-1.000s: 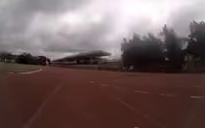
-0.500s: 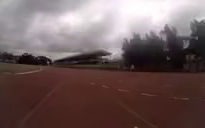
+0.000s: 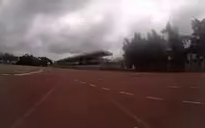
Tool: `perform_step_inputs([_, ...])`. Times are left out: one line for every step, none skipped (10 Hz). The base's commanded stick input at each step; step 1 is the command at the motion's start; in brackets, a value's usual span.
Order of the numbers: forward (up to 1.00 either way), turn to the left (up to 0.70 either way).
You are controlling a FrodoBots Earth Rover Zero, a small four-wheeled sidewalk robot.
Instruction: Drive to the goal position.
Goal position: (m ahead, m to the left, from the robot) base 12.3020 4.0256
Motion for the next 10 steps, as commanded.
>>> perform_step_inputs([0.7,0.0])
perform_step_inputs([0.7,0.0])
perform_step_inputs([0.7,0.0])
perform_step_inputs([0.7,0.0])
perform_step_inputs([0.7,0.0])
perform_step_inputs([0.7,0.0])
perform_step_inputs([0.7,0.0])
perform_step_inputs([0.7,0.0])
perform_step_inputs([0.7,0.0])
perform_step_inputs([0.7,0.0])
